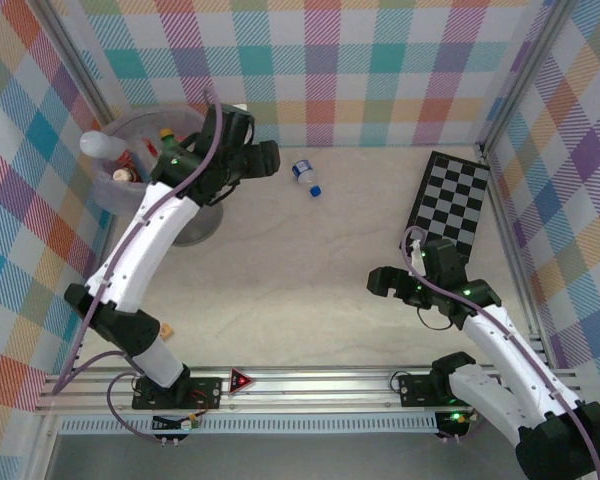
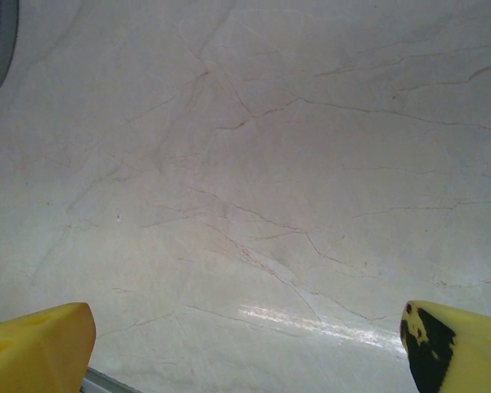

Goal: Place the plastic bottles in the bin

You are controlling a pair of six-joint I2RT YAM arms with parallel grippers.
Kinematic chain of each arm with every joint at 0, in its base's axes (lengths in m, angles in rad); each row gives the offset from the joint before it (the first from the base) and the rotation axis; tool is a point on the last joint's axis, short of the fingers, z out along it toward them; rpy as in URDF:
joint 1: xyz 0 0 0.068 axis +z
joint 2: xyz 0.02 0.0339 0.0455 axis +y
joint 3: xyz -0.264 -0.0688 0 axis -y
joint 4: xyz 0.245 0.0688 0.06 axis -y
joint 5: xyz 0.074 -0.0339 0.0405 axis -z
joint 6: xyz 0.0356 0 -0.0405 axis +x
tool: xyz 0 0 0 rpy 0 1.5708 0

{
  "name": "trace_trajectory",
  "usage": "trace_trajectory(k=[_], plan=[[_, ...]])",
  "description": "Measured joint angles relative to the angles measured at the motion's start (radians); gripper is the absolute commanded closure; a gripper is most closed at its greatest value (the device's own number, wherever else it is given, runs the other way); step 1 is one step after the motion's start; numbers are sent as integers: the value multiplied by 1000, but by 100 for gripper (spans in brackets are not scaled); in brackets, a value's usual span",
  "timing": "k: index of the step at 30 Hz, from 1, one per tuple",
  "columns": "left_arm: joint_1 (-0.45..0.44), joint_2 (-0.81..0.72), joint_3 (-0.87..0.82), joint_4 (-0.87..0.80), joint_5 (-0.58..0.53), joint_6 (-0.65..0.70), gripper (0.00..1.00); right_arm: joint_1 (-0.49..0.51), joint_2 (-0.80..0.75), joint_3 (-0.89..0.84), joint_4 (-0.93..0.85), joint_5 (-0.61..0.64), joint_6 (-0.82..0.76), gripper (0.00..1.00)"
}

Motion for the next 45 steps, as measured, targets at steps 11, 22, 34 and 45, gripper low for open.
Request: trace_trajectory(k=[11, 22, 34, 45], plan=[[-28, 321, 43, 106, 1, -87, 13, 0, -16, 0, -7, 0, 3, 4], [-28, 598, 124, 238, -27, -178, 7, 0, -28, -1, -10, 0, 3, 4], [-20, 834, 306, 341, -51, -235, 5, 0, -71, -27, -36, 4, 16, 4], [41, 1002, 436, 415, -26, -352, 9, 0, -129, -27, -75, 10, 22, 4]])
